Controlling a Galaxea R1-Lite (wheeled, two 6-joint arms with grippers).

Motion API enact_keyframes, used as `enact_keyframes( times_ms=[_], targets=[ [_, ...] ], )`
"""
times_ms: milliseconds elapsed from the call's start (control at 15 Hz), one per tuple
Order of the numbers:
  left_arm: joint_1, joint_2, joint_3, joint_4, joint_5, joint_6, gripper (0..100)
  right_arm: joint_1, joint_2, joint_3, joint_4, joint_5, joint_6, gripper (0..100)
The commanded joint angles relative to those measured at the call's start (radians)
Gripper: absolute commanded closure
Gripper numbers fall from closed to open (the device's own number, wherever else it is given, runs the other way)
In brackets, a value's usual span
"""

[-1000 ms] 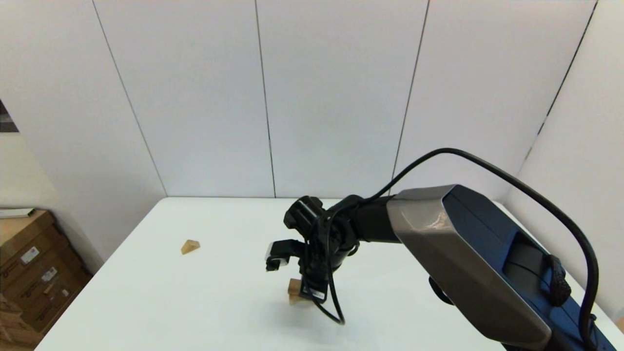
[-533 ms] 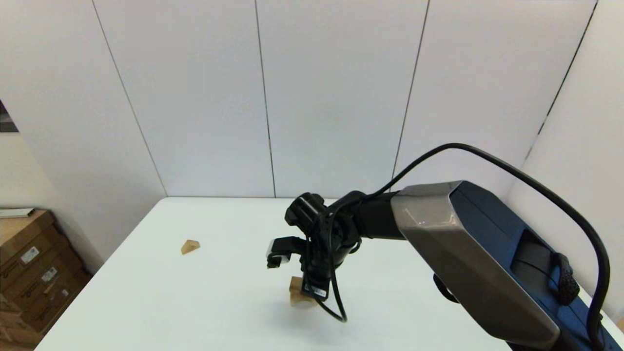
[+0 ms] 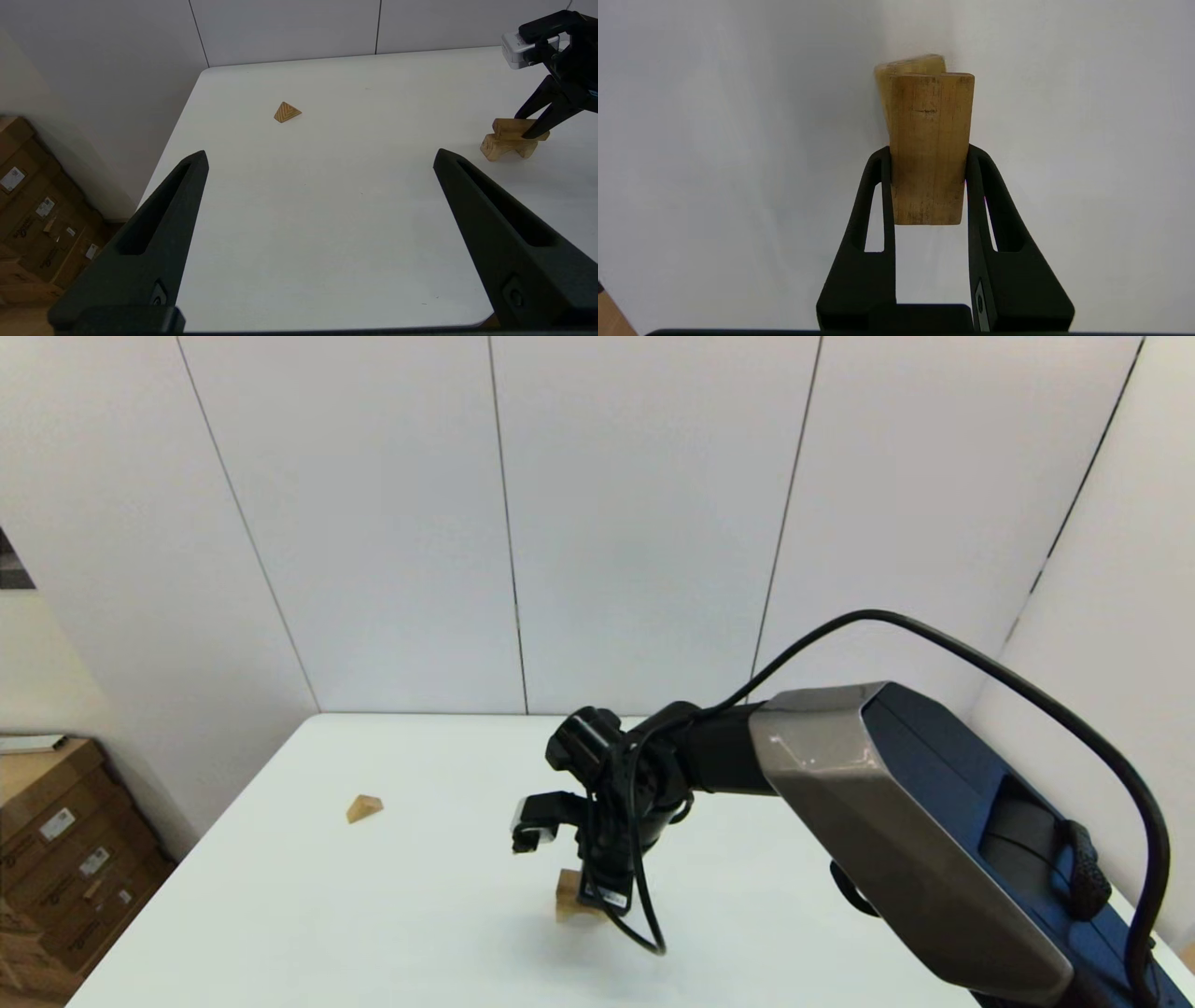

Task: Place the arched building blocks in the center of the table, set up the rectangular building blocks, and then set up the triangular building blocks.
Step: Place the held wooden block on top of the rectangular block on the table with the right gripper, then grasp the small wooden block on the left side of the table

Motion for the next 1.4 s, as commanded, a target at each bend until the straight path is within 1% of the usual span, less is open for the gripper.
enact_keyframes(
  times_ms=[67, 533, 933, 1000, 1400],
  targets=[
    [0.0, 0.001, 0.0, 0.001, 0.0, 0.001, 0, 0.002, 0.003, 0.0, 0.005, 0.002, -0.004, 100],
    [0.0, 0.001, 0.0, 0.001, 0.0, 0.001, 0, 0.006, 0.018, 0.0, -0.014, 0.004, 0.001, 100],
    [0.0, 0.001, 0.0, 0.001, 0.0, 0.001, 0, 0.006, 0.017, 0.0, -0.014, 0.004, 0.001, 100],
    [0.0, 0.001, 0.0, 0.001, 0.0, 0.001, 0, 0.006, 0.017, -0.001, -0.014, 0.004, 0.001, 0],
    [0.0, 0.001, 0.0, 0.001, 0.0, 0.001, 0, 0.003, 0.011, 0.0, -0.037, 0.007, 0.013, 0]
  ],
)
